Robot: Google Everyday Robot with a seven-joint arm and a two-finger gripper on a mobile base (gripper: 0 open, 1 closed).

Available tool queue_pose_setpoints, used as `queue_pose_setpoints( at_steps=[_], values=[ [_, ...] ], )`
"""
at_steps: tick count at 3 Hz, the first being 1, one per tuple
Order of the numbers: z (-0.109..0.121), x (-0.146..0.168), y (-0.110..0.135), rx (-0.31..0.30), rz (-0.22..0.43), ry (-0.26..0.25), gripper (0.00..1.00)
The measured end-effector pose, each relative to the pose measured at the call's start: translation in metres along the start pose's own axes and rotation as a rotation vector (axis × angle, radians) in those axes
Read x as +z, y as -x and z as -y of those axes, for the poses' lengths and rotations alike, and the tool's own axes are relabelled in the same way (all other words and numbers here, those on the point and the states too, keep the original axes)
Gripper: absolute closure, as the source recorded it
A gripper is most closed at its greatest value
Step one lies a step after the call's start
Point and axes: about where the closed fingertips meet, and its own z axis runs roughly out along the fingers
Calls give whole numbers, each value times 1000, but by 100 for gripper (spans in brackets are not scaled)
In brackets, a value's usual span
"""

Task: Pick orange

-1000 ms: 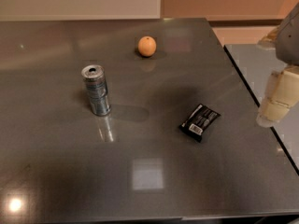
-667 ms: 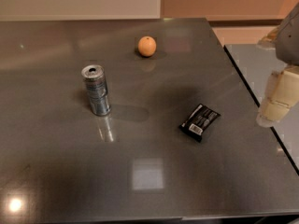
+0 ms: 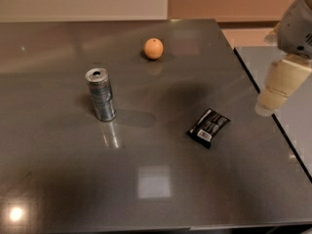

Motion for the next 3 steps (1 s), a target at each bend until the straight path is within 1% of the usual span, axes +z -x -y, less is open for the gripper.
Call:
queue_pose_setpoints(
  at_steps=[1,2,3],
  values=[
    [36,16,17,89,38,-26,0],
    [73,33,43,151,115,-66,0],
    [108,51,77,185,202,-97,0]
  ],
)
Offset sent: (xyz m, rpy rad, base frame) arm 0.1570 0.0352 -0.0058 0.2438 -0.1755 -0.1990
